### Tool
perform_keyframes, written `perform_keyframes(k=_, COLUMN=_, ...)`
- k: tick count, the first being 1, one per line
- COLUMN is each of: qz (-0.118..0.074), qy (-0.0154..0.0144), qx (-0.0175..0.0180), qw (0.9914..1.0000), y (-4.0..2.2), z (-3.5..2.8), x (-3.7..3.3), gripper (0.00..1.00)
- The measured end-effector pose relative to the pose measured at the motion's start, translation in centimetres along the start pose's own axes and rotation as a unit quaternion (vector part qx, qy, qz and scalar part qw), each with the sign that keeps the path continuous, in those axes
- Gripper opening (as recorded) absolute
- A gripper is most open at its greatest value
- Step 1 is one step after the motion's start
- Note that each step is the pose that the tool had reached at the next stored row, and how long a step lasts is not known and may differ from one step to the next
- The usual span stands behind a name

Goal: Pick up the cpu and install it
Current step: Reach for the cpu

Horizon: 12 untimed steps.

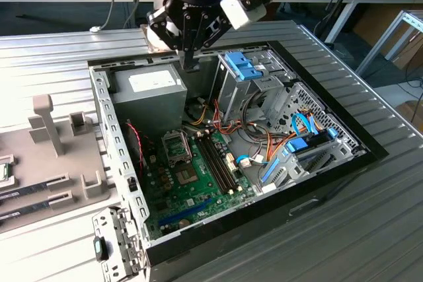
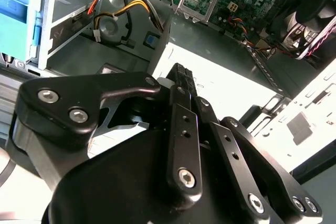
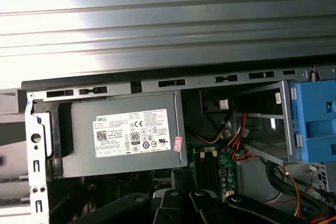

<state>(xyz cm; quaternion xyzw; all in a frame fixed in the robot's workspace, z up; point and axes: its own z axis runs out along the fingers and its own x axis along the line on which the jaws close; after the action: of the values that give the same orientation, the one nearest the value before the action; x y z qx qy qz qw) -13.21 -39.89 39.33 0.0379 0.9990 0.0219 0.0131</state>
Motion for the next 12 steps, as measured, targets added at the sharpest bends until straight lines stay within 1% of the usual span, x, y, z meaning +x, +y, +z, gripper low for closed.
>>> perform_keyframes(k=7, qz=0.0, qy=0.0, qx=0.0, qw=1.0, y=-0.02, z=-0.01, x=0.32, gripper=0.1)
perform_keyframes(k=12, qz=0.0, qy=0.0, qx=0.0, qw=1.0, y=-0.03, z=-0.01, x=0.44, gripper=0.1)
